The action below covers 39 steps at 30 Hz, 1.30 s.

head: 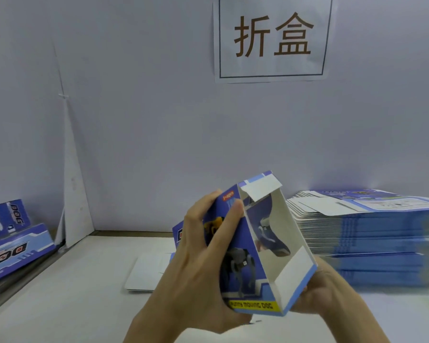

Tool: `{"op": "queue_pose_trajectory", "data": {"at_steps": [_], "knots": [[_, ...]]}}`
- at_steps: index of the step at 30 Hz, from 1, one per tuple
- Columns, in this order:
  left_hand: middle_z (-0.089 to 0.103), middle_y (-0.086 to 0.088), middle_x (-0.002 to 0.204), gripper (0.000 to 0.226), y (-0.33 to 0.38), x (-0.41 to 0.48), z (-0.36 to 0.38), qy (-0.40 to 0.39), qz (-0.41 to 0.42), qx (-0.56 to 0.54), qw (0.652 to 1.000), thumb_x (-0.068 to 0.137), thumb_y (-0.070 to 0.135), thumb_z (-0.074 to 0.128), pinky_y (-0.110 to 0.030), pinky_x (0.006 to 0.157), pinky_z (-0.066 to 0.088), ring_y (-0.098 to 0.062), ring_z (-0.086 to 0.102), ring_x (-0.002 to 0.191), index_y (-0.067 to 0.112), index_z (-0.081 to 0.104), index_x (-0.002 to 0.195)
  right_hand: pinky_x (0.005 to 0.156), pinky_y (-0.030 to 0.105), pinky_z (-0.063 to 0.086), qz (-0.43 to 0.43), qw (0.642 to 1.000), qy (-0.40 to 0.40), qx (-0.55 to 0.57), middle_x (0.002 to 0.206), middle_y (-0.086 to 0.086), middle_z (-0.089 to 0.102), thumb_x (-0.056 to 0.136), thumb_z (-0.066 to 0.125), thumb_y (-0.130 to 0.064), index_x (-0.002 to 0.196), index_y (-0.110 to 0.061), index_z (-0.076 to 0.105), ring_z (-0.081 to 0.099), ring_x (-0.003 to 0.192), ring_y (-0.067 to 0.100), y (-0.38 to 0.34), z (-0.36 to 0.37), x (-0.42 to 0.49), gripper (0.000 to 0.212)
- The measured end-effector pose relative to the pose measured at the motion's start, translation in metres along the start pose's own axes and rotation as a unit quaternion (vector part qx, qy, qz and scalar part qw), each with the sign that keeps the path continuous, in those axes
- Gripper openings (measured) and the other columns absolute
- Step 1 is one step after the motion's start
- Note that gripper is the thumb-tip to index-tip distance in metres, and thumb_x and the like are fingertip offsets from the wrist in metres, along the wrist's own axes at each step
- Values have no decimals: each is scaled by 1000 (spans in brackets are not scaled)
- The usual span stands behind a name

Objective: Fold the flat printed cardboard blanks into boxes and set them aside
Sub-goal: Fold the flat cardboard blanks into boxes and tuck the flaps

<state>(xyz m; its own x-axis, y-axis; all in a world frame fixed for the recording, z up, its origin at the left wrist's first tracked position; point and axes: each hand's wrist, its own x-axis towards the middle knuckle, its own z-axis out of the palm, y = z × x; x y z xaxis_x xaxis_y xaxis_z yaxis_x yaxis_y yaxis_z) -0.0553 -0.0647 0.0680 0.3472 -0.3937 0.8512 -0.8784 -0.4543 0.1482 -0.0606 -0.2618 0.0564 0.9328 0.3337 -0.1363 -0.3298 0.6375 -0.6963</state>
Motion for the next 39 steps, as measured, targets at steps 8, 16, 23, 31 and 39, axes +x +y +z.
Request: {"op": "queue_pose_trajectory", "data": {"at_steps": [8,16,23,31,39], "knots": [[10,-2,152,124,-27,-7,-20,-22,-35,3,999,57,64,78,-62,100,41,-18,20,143,34,6,153,44,17,52,-234,957,161,-60,81,7,74,75,69,-17,95,-5,71,68,62,14,-5,7,3,23],[14,12,147,122,-24,-12,-18,-50,-34,-4,998,53,59,81,-30,92,52,-20,37,134,47,8,149,54,16,52,-475,811,260,-223,86,-16,75,89,66,-8,97,-32,74,66,70,-1,-10,10,-15,26],[9,10,149,116,-25,-11,-15,-64,-44,46,996,55,65,75,-55,97,48,-18,30,136,45,9,148,53,19,50,-475,824,206,-230,90,-12,76,86,58,-44,90,-34,80,65,70,0,-12,22,-20,24],[17,-2,147,118,-26,-9,-9,-52,-19,96,994,53,60,78,-62,93,47,-25,26,137,35,13,148,58,22,57,-345,903,69,-247,80,-7,75,80,57,-39,79,-37,79,70,71,3,-8,34,-23,22],[23,-11,144,114,-28,-7,-14,-40,5,138,990,52,63,76,-65,91,46,-16,19,137,23,25,146,51,14,47,-434,818,147,-348,76,-17,71,89,53,-33,80,-47,75,60,66,-6,-3,36,-17,28]]}}
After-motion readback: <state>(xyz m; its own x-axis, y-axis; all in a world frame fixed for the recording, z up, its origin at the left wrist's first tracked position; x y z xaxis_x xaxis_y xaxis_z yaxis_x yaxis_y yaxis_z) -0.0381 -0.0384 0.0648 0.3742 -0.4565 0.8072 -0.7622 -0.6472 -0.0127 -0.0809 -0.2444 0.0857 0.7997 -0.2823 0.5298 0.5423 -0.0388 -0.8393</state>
